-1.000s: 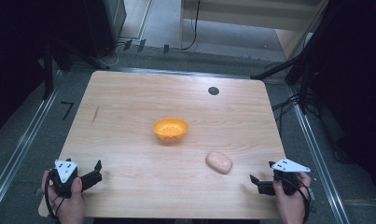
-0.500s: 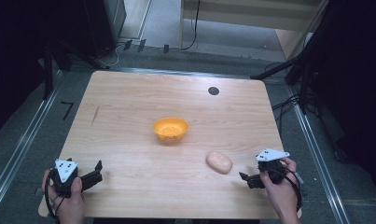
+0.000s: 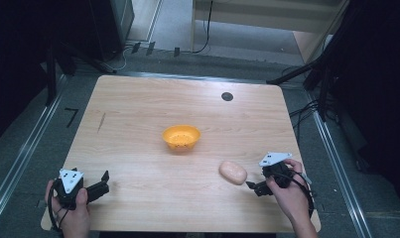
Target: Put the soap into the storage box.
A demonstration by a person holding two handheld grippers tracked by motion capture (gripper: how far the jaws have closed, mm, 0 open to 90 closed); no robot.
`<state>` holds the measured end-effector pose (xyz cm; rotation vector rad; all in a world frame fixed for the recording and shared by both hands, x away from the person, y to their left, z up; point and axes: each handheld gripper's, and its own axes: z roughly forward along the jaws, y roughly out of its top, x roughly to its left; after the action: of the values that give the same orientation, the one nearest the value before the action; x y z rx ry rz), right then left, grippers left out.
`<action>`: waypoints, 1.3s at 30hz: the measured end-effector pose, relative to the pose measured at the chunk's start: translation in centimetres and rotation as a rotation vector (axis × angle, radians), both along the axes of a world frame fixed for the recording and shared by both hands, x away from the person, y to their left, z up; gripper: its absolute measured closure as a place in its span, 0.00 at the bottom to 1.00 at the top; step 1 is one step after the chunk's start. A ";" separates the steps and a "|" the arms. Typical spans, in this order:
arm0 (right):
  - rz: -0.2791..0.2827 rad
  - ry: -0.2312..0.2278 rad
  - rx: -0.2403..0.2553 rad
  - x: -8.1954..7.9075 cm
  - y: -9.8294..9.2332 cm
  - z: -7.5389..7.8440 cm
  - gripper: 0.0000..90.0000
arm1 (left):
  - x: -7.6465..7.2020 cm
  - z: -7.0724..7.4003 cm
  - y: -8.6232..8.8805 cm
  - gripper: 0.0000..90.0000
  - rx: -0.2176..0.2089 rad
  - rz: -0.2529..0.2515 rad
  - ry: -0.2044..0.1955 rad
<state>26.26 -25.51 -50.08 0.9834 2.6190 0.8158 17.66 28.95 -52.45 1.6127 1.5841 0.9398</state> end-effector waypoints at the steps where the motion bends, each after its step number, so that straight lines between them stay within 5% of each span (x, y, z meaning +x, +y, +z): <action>1: 0.007 0.003 -0.002 0.2 0.2 0.0 0.14 | 0.0 0.0 0.0 0.04 0.001 0.000 0.002; 26: 0.081 0.069 -0.046 1.9 4.0 0.2 0.16 | 0.0 0.0 0.0 0.04 0.006 -0.011 0.008; 39: 0.084 0.135 -0.027 2.6 4.7 -0.5 0.28 | 0.0 0.0 -0.1 0.04 0.010 -0.014 0.005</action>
<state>28.88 -20.86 -50.56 0.9591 2.7947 0.7555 17.71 28.83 -52.46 1.6322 1.5724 0.9385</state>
